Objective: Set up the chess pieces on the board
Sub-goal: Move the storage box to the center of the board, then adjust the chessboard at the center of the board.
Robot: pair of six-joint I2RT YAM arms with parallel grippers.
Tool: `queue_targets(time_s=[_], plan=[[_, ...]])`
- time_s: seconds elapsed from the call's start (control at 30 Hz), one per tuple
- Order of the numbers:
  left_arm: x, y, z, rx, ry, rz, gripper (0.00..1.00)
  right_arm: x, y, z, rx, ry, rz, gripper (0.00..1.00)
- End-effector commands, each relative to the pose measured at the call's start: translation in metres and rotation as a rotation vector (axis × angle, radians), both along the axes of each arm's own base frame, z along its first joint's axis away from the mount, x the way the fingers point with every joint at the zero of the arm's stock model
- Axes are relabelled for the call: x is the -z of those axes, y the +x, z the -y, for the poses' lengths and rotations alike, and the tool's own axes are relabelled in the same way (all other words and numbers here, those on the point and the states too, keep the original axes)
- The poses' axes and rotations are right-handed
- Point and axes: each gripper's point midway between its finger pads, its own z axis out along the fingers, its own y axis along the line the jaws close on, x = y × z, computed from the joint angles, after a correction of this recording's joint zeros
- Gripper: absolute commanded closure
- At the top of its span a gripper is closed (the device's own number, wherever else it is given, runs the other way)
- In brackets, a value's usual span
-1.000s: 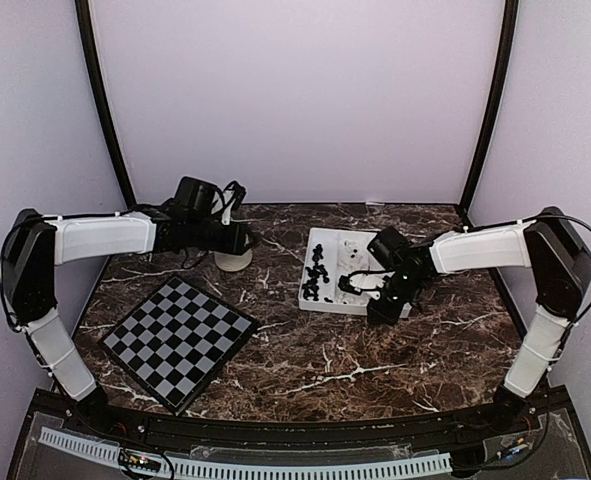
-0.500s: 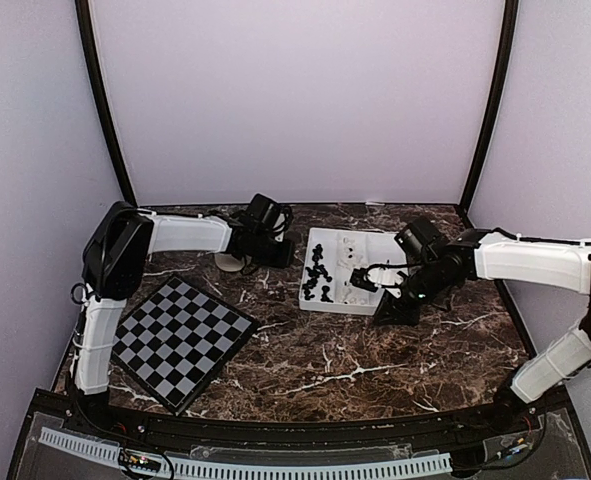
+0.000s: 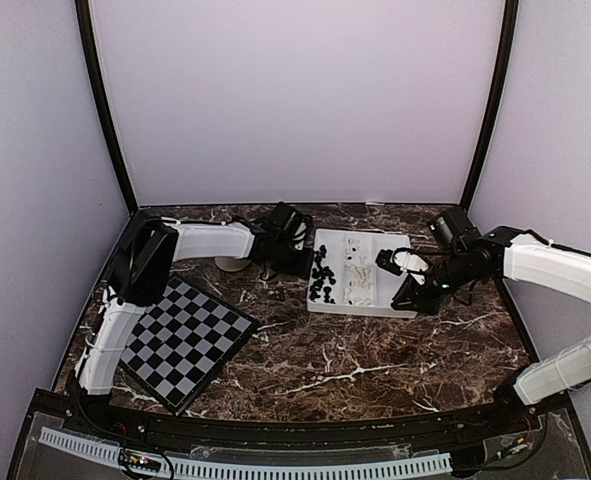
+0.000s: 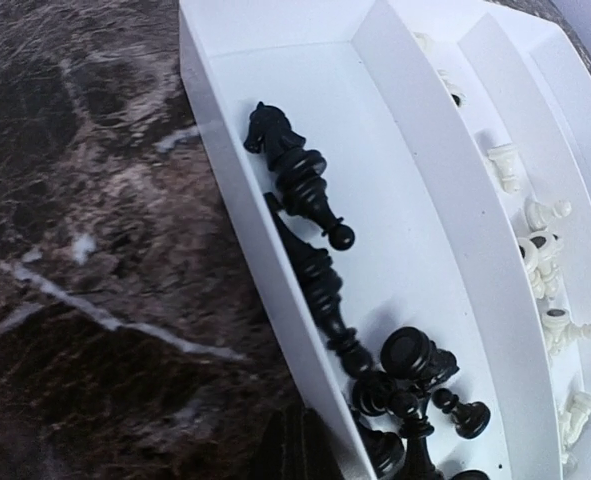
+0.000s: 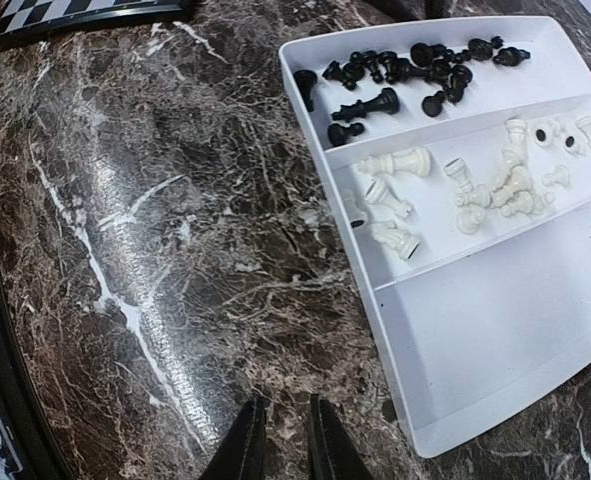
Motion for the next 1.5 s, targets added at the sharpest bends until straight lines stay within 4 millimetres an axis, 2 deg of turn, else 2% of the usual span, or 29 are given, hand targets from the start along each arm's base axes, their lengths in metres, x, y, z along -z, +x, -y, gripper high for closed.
queue_targets(time_s=[0.0,0.1,0.2,0.23,0.27,0.43,0.6,0.63,0.67,0.7,0.73,0.77,0.8,0.83,0.87,0.9,0.93,0.97,1.0,1.03,1.07,1.1,1.13,1.17,1.27,1.3,1.37,1.4,1.47], plan=[[-0.014,-0.016,0.038,0.071,-0.048,0.016,1.0,-0.011,0.017,0.015,0.05,0.032,0.054,0.82],[-0.007,-0.026,0.059,0.107,-0.053,0.007,1.0,-0.012,0.027,0.031,0.094,0.016,0.073,0.81],[-0.013,-0.028,0.08,0.129,-0.082,0.025,1.0,-0.017,0.035,0.046,0.136,0.02,0.086,0.81],[-0.006,-0.033,0.087,0.14,-0.086,0.011,1.0,-0.019,0.037,0.05,0.147,0.022,0.091,0.81],[-0.014,-0.031,0.095,0.145,-0.106,0.022,1.0,-0.02,0.039,0.053,0.158,0.023,0.091,0.81],[-0.018,-0.044,0.13,0.194,-0.154,0.034,1.0,-0.022,0.044,0.066,0.198,0.032,0.092,0.8],[-0.03,-0.042,0.135,0.197,-0.144,0.077,1.0,-0.022,0.046,0.064,0.198,0.048,0.088,0.79],[-0.043,-0.04,0.133,0.19,-0.139,0.1,0.99,-0.021,0.047,0.063,0.192,0.055,0.087,0.79],[-0.045,-0.036,0.123,0.167,-0.087,0.121,0.99,-0.022,0.048,0.061,0.18,0.062,0.092,0.78],[-0.067,-0.034,0.116,0.155,-0.077,0.149,0.99,-0.021,0.048,0.058,0.168,0.068,0.087,0.76],[-0.071,-0.031,0.102,0.128,-0.01,0.174,0.98,-0.021,0.048,0.055,0.152,0.079,0.077,0.73],[-0.09,-0.035,0.088,0.116,0.017,0.185,0.96,-0.023,0.047,0.051,0.135,0.091,0.069,0.7],[-0.128,-0.034,0.075,0.082,0.02,0.245,0.9,-0.024,0.046,0.047,0.114,0.102,0.064,0.67],[-0.116,-0.041,0.058,0.069,0.077,0.223,0.83,-0.025,0.046,0.043,0.095,0.106,0.069,0.65],[-0.157,-0.044,0.043,0.033,0.062,0.281,0.79,-0.027,0.047,0.038,0.075,0.106,0.077,0.63],[-0.142,-0.052,0.025,0.022,0.109,0.265,0.7,-0.027,0.046,0.032,0.049,0.103,0.085,0.62],[-0.173,-0.055,0.006,-0.026,0.099,0.312,0.65,-0.027,0.046,0.026,0.025,0.096,0.096,0.6],[-0.156,-0.064,-0.014,-0.043,0.149,0.288,0.55,-0.026,0.047,0.02,0.002,0.085,0.1,0.6],[-0.182,-0.067,-0.036,-0.104,0.132,0.321,0.51,-0.023,0.047,0.014,-0.019,0.08,0.096,0.59],[-0.159,-0.077,-0.059,-0.122,0.192,0.281,0.44,-0.023,0.048,0.007,-0.039,0.079,0.094,0.59],[-0.179,-0.079,-0.082,-0.189,0.167,0.293,0.41,-0.021,0.047,0.0,-0.058,0.081,0.085,0.59],[-0.156,-0.09,-0.105,-0.209,0.222,0.244,0.37,-0.019,0.047,-0.006,-0.076,0.084,0.079,0.58],[-0.152,-0.097,-0.135,-0.272,0.223,0.211,0.36,-0.018,0.044,-0.015,-0.102,0.089,0.069,0.58],[-0.147,-0.102,-0.151,-0.3,0.23,0.185,0.31,-0.017,0.042,-0.021,-0.121,0.094,0.063,0.58],[-0.123,-0.123,-0.227,-0.467,0.198,0.072,0.22,-0.015,0.037,-0.041,-0.167,0.122,0.045,0.57],[-0.12,-0.127,-0.239,-0.504,0.173,0.05,0.2,-0.014,0.035,-0.048,-0.184,0.129,0.037,0.56],[-0.115,-0.133,-0.286,-0.623,0.138,0.033,0.18,-0.009,0.029,-0.059,-0.217,0.123,0.024,0.56],[-0.102,-0.139,-0.299,-0.647,0.145,0.01,0.17,-0.006,0.025,-0.065,-0.236,0.112,0.021,0.55],[-0.093,-0.142,-0.319,-0.694,0.106,-0.013,0.15,-0.001,0.018,-0.073,-0.265,0.089,0.025,0.55]])
